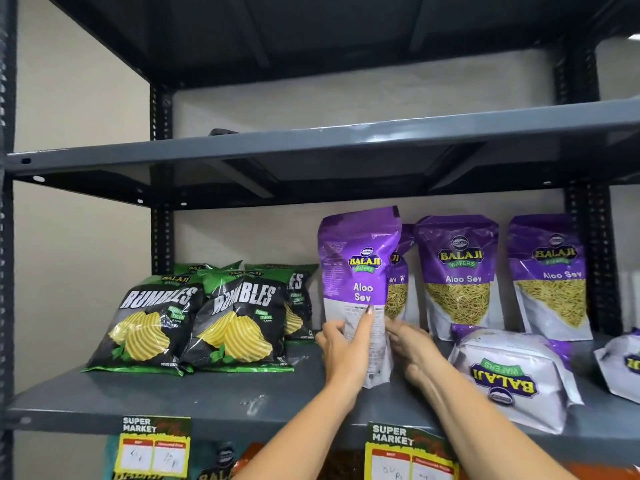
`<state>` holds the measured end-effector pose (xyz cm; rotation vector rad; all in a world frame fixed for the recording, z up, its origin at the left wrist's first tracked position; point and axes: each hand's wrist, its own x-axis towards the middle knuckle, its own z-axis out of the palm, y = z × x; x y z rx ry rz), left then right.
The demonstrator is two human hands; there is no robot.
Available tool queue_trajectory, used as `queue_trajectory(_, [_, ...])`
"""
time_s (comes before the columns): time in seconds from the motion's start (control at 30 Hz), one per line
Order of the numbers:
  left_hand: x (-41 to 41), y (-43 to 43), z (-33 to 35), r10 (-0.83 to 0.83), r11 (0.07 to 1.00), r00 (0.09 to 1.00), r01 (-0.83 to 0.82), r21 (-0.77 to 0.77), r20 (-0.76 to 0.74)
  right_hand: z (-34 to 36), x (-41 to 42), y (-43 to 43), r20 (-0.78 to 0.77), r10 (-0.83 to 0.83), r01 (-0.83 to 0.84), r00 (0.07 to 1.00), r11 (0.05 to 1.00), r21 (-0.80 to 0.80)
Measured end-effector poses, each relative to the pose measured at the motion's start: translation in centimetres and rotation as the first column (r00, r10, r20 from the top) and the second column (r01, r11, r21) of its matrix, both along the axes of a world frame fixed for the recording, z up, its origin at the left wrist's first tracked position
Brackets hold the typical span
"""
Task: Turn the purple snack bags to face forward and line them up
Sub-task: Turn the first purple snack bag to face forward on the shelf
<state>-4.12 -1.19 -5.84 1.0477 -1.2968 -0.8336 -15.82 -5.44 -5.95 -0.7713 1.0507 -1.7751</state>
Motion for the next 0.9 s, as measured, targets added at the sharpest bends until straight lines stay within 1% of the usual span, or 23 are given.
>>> queue_trajectory(0.07, [-0.1,-0.2,0.3,-0.001,1.000,1.000,0.001,0.001,-0.022,0.1,-0.1,0.7,0.014,0.024,-0.023,1.000,1.000,-0.011])
queue_trajectory(0.2, [0.5,-1.2,0.9,0.021,1.000,0.999,-0.022,0.016,0.039,0.7,-0.1,1.9,-0.102,0.143,-0.147,0.984,0.988,-0.038])
queue_trajectory(0.23, [0.8,-1.5,1.0,0.020,1.000,0.999,-0.021,0.021,0.042,0.7,-0.2,1.9,-0.136,0.148,-0.156,0.980,0.986,-0.051])
queue_trajectory(0.3, [1.7,-2.6,1.0,0.007,1.000,1.000,-0.007,0.013,0.003,1.0,-0.2,2.2,-0.188,0.104,-0.119,0.977,0.990,-0.072])
queue_trajectory(0.37, [2.8,-3.6,0.9,-0.058,0.998,0.997,0.059,0.012,-0.056,0.9,-0.6,2.0,-0.154,0.066,-0.079,0.986,0.994,-0.081])
queue_trajectory(0.4, [3.3,-4.0,0.8,-0.106,0.994,0.992,0.107,0.017,-0.062,0.8,-0.7,1.8,-0.137,0.045,-0.057,0.990,0.995,-0.083])
queue_trajectory(0.47, [4.4,-5.6,0.4,-0.203,0.977,0.979,0.204,0.055,-0.036,0.7,-0.6,1.5,-0.164,0.017,-0.034,0.986,0.994,-0.100])
queue_trajectory(0.53, [5.3,-6.3,0.5,-0.313,0.945,0.949,0.315,0.082,-0.043,1.1,-0.2,1.3,-0.200,0.032,-0.059,0.979,0.990,-0.128])
queue_trajectory(0.63, [5.8,-6.1,1.0,-0.387,0.917,0.915,0.394,0.052,-0.110,1.9,0.0,1.2,-0.174,0.138,-0.164,0.975,0.976,-0.144])
queue_trajectory(0.7, [5.9,-6.3,0.8,-0.379,0.920,0.917,0.388,0.058,-0.123,1.9,-0.4,1.2,-0.159,0.189,-0.210,0.969,0.969,-0.133])
queue_trajectory(0.8, [5.8,-6.7,0.4,-0.315,0.942,0.938,0.327,0.077,-0.142,1.3,-0.5,1.4,-0.209,0.181,-0.210,0.961,0.969,-0.128])
queue_trajectory(0.9, [5.3,-6.3,0.4,-0.209,0.972,0.963,0.224,0.077,-0.169,1.3,-0.3,1.6,-0.201,0.185,-0.211,0.962,0.970,-0.117])
